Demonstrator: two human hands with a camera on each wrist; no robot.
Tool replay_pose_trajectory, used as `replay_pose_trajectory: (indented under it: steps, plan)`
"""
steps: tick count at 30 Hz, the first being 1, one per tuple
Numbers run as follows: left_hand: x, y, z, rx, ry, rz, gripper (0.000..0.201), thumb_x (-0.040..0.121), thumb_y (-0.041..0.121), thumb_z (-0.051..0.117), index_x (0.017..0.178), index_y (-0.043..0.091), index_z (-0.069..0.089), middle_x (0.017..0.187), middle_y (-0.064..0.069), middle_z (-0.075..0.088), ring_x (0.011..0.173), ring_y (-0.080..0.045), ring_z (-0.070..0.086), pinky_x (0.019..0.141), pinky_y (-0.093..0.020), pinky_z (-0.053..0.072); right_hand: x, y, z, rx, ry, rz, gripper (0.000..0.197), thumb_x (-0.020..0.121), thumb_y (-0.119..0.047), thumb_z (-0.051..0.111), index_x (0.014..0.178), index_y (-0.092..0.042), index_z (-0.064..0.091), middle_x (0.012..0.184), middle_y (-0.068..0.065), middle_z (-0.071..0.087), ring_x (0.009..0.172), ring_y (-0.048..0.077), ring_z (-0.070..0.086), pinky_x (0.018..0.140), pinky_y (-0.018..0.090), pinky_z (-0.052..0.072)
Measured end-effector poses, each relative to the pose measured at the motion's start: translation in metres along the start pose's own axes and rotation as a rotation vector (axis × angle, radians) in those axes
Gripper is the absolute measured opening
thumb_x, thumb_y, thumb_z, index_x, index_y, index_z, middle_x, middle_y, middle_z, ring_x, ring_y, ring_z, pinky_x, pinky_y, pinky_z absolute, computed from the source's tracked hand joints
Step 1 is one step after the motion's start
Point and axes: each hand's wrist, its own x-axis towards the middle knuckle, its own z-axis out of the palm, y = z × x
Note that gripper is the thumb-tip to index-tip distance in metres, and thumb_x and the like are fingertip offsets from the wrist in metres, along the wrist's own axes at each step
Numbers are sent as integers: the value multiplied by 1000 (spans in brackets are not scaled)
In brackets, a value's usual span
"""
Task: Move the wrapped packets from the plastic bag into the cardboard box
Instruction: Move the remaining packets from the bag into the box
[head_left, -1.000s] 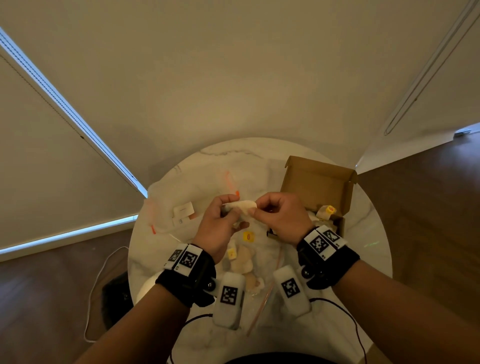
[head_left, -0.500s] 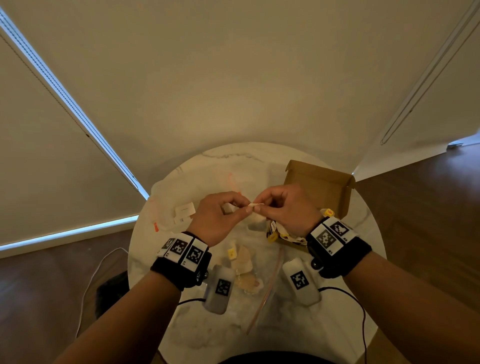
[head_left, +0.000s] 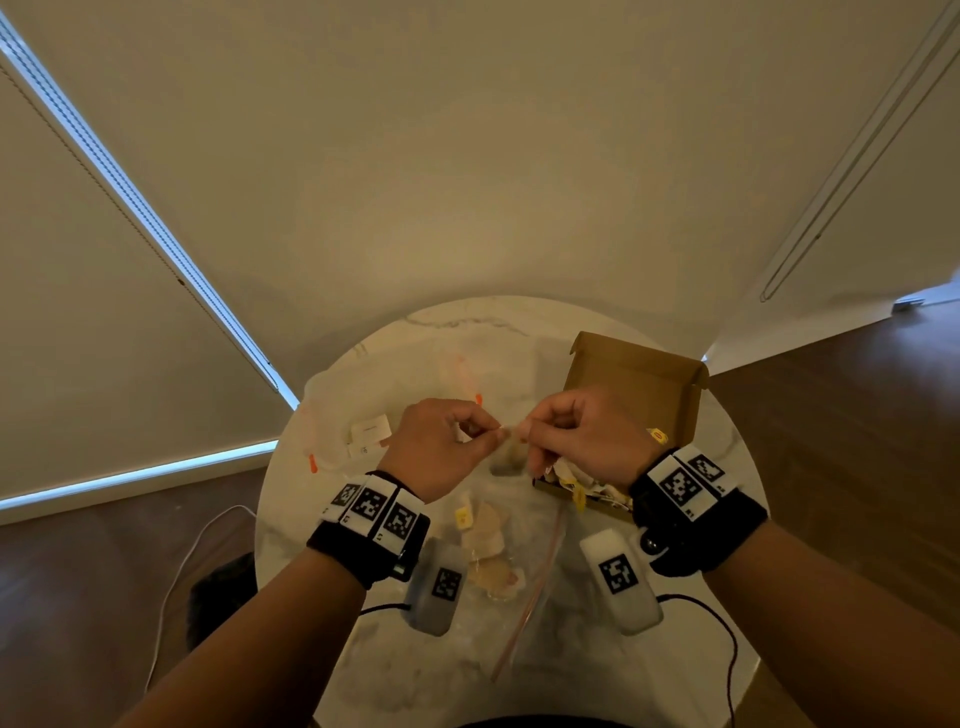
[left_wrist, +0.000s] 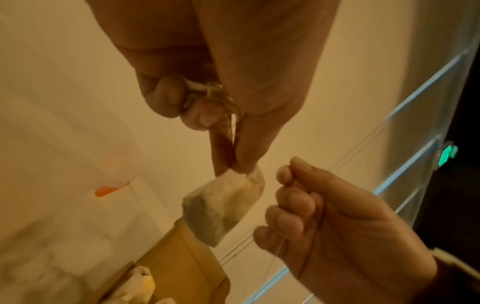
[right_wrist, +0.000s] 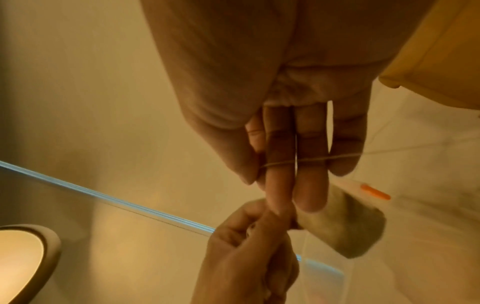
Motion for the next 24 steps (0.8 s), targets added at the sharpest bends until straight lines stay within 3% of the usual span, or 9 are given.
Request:
replay_pose_trajectory:
  steps: [3,5,7,9,13,18,24]
  plan:
    - [7,4,1,-113,23,-68,10,80,24,77,70,27,74,72,5,72,73,-14,67,72,-35,55,-5,5,5,19,-94,-10,15,89,-10,66,80,0,70,71,16,73,63,23,70,63,30,56]
    - [10,10,-1,-178,51,-98,14,80,21,77,68,26,73,74,2,74,79,-24,69,78,-41,56,-8,14,7,-2,-136,-4,12,88,-8,68,81,2,71,75,14,74,70,23,72,70,25,57]
    - [13,15,-4,-208,63,-110,13,81,19,76,69,26,73,74,1,74,76,-25,69,77,-38,56,-10,25,8,-23,-165,-12,10,87,-7,69,84,1,74,79,12,75,77,21,72,79,26,57]
    - [16,19,-6,-241,71,-119,9,82,17,75,73,20,74,71,2,73,65,-14,63,69,-27,52,-9,33,10,-38,-180,-2,9,86,-9,70,86,-4,77,85,8,76,85,21,72,86,30,56]
    - [20,25,-8,-319,87,-148,7,84,16,73,80,11,75,69,1,71,49,2,48,53,-12,38,-8,42,15,4,-217,72,12,88,-10,67,93,-3,76,94,10,76,91,22,71,82,27,57]
    - [25,29,-12,-370,119,-193,7,86,14,72,83,8,74,75,-12,72,40,1,43,47,-12,33,-11,51,19,96,-278,183,16,93,-4,58,105,1,68,103,19,72,96,29,70,86,43,58]
    - [27,28,-18,-391,116,-206,9,89,16,68,87,8,72,78,-20,72,40,-3,40,45,-17,32,-15,56,20,103,-262,182,24,92,12,49,108,0,62,98,24,71,88,30,72,77,35,59]
